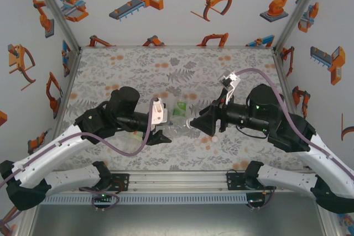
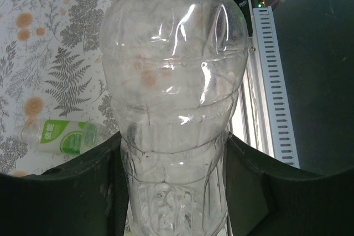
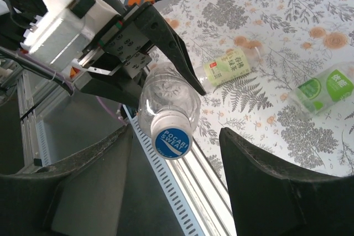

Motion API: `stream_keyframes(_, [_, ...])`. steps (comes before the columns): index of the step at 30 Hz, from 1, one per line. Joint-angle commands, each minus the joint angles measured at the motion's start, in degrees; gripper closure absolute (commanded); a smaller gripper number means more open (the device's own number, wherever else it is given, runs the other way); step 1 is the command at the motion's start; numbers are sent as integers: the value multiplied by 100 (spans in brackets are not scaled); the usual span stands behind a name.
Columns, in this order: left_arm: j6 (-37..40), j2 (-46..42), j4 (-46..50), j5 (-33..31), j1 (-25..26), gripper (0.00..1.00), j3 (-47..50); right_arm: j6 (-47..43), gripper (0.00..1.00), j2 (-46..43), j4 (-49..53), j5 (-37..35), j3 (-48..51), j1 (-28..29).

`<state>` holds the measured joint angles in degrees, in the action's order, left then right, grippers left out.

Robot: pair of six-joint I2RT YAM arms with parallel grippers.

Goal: Screw on the bottle caps

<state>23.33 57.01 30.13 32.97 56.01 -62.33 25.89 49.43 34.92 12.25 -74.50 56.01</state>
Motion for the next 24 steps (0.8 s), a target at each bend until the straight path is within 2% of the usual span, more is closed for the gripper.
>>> stream_keyframes(1, [-95,-50,-132,38,92,100,-198,34,42,-73,-202,153,23,-2])
stream_keyframes(24, [-87,-307,-155,-124,243,100,114,-176,44,50,-114,373,111,-8])
